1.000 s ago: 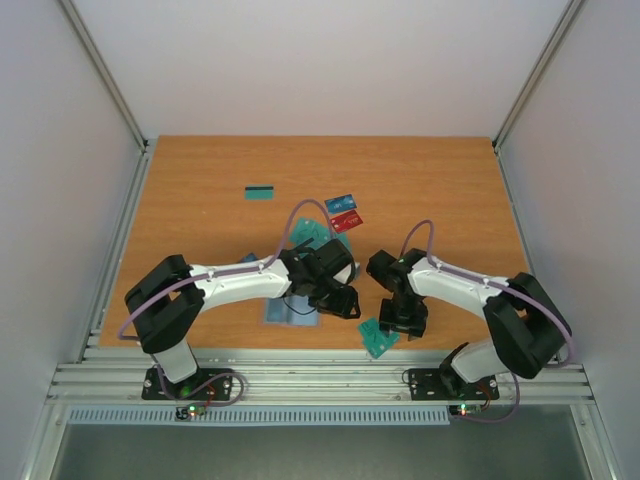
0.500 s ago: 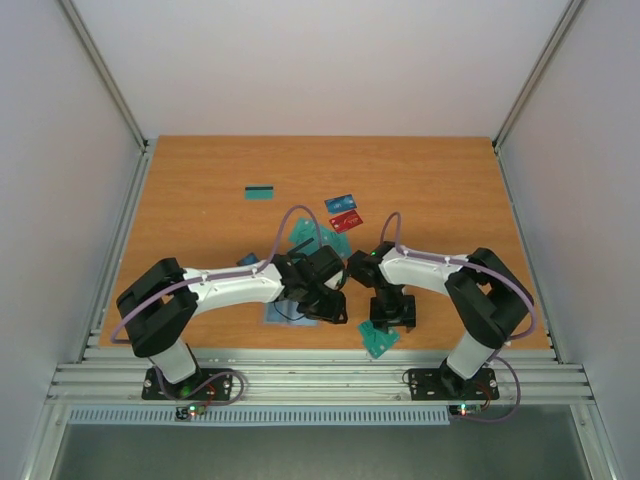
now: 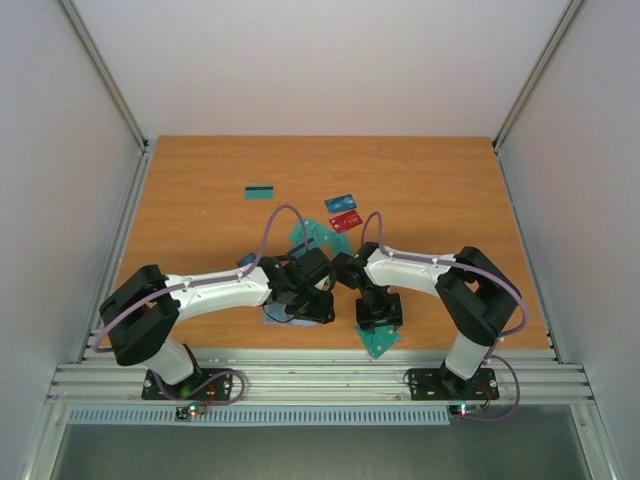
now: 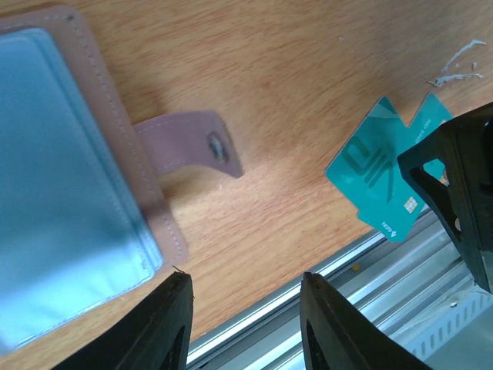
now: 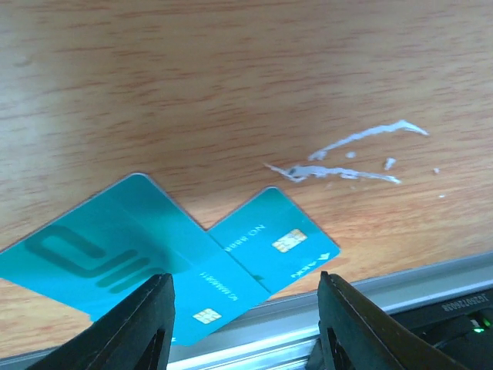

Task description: Put the credit cards into the card holder

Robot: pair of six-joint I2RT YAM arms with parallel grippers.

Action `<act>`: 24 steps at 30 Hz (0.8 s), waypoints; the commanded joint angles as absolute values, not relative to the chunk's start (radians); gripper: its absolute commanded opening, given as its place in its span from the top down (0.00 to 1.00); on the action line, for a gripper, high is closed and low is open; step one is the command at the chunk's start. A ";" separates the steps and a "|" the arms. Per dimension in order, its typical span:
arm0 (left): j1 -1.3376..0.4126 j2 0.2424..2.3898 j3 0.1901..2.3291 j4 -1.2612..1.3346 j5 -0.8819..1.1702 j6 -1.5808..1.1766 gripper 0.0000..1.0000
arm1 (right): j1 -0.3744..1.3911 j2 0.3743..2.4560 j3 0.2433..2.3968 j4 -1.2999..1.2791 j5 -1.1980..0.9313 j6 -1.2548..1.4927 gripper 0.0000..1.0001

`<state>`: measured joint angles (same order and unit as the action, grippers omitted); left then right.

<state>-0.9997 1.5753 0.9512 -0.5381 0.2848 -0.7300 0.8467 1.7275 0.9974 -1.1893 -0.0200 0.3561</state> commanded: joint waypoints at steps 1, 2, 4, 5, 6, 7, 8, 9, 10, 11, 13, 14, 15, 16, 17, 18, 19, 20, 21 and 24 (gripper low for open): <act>-1.017 1.521 0.931 -0.460 0.289 -0.699 0.60 | 0.866 1.771 1.038 -1.108 -0.077 0.339 0.47; -1.017 1.516 0.927 -0.461 0.286 -0.699 0.60 | 0.867 1.771 1.042 -1.110 -0.076 0.338 0.47; -1.017 1.505 0.918 -0.465 0.282 -0.701 0.60 | 0.867 1.748 1.039 -1.126 -0.049 0.343 0.47; -1.017 1.499 0.913 -0.466 0.281 -0.701 0.60 | 0.867 1.730 1.036 -1.136 -0.024 0.342 0.47; -1.017 1.493 0.909 -0.467 0.280 -0.702 0.60 | 0.867 1.714 1.035 -1.147 -0.008 0.339 0.47; -1.017 1.488 0.905 -0.467 0.282 -0.702 0.61 | 0.865 1.696 1.033 -1.159 -0.003 0.336 0.47; -1.017 1.484 0.900 -0.466 0.284 -0.703 0.61 | 0.864 1.678 1.028 -1.166 0.024 0.335 0.48; -1.017 1.480 0.898 -0.466 0.285 -0.704 0.60 | 0.863 1.658 1.020 -1.161 0.023 0.331 0.49; -1.016 1.478 0.895 -0.467 0.285 -0.704 0.60 | 0.864 1.638 1.009 -1.137 0.013 0.325 0.49; -1.017 1.477 0.894 -0.468 0.286 -0.705 0.61 | 0.862 1.621 0.994 -1.113 -0.025 0.319 0.49; -1.016 1.473 0.896 -0.475 0.284 -0.704 0.60 | 0.859 1.595 0.963 -1.061 -0.068 0.316 0.49; -1.017 1.470 0.896 -0.478 0.284 -0.705 0.60 | 0.855 1.590 0.948 -1.036 -0.091 0.316 0.49; -1.017 1.468 0.896 -0.479 0.284 -0.704 0.60 | 0.849 1.588 0.933 -1.019 -0.105 0.316 0.49; -1.016 1.465 0.896 -0.480 0.284 -0.704 0.60 | 0.844 1.588 0.921 -1.008 -0.112 0.317 0.48; -1.017 1.461 0.897 -0.484 0.283 -0.704 0.60 | 0.839 1.590 0.911 -0.999 -0.117 0.315 0.48; -1.017 1.460 0.899 -0.487 0.283 -0.703 0.61 | 0.833 1.592 0.904 -0.995 -0.119 0.314 0.47; -1.017 1.459 0.900 -0.490 0.281 -0.703 0.61 | 0.828 1.594 0.897 -0.994 -0.117 0.312 0.47; -1.017 1.458 0.900 -0.494 0.281 -0.700 0.60 | 0.822 1.593 0.890 -0.989 -0.117 0.309 0.47; -1.017 1.458 0.899 -0.493 0.281 -0.700 0.60 | 0.817 1.593 0.876 -0.982 -0.121 0.306 0.46; -1.017 1.457 0.897 -0.494 0.281 -0.699 0.60 | 0.806 1.597 0.848 -0.959 -0.136 0.305 0.46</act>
